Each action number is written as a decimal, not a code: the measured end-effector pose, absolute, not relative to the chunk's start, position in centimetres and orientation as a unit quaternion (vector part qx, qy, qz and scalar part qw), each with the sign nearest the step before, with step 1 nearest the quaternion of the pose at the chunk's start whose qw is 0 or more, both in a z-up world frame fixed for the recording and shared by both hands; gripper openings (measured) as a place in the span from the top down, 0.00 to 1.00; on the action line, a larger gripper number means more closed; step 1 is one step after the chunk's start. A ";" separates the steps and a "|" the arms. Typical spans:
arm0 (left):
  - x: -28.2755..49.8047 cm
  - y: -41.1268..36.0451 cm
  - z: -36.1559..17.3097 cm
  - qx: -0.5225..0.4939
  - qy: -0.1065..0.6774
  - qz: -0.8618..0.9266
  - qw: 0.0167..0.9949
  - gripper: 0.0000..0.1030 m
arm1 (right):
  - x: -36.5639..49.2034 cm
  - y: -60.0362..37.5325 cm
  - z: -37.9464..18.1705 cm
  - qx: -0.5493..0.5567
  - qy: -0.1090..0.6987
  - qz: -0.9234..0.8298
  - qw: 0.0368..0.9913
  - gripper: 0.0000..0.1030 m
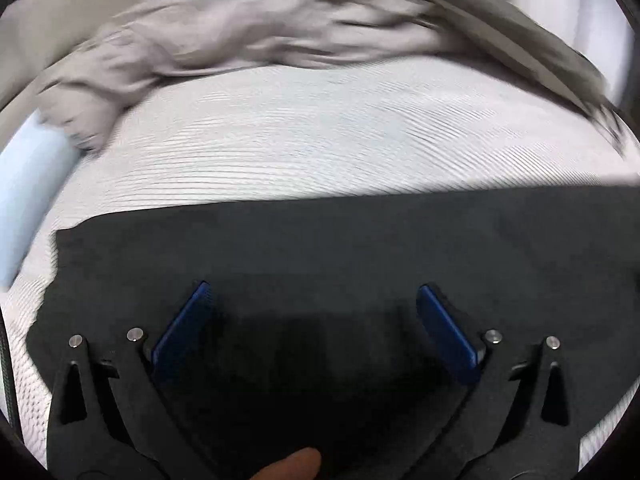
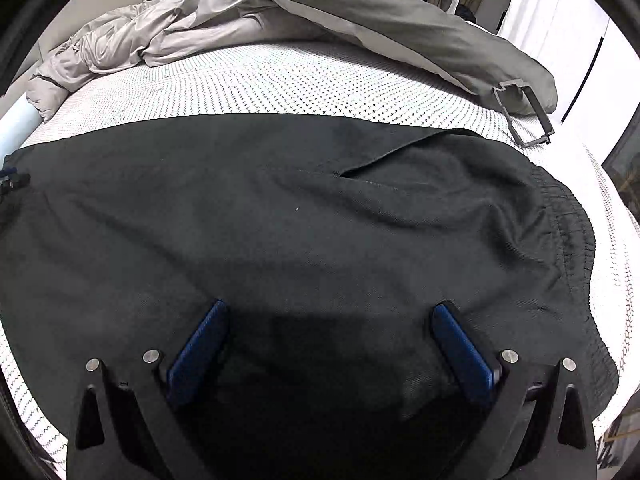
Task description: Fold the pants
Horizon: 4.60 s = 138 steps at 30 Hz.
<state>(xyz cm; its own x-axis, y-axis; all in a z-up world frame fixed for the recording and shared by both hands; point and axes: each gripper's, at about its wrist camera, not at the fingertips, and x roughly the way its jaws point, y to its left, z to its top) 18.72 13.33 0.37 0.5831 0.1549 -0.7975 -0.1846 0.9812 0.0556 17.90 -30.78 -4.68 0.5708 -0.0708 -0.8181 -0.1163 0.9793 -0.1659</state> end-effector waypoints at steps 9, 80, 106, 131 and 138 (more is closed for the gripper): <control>16.9 27.9 -0.9 -0.095 0.445 0.320 0.831 0.78 | 16.7 -29.6 -4.4 -0.101 0.461 0.016 0.881 0.01; 6.5 -4.0 -2.0 -0.282 0.436 -0.041 0.853 0.82 | 9.0 -20.9 -7.0 0.375 0.352 0.149 0.845 0.91; 4.6 -0.6 -1.1 -0.200 0.415 0.006 0.888 0.82 | 5.3 -35.0 -5.7 0.429 0.277 0.010 0.860 0.97; 5.8 6.0 -2.9 -0.277 0.411 0.033 0.868 0.83 | 7.8 -45.5 -2.5 0.391 0.325 -0.021 0.861 0.64; 5.6 5.9 -2.7 -0.279 0.412 0.041 0.867 0.82 | 5.9 -50.7 -4.9 0.520 0.284 -0.018 0.805 0.61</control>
<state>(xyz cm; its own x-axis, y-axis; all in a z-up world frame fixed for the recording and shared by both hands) 5.62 5.91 -2.74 0.6577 -0.1580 -0.7365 -0.3010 0.8412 -0.4492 5.93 -50.68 -4.89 0.8376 0.2662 -0.4770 0.3251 0.4588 0.8269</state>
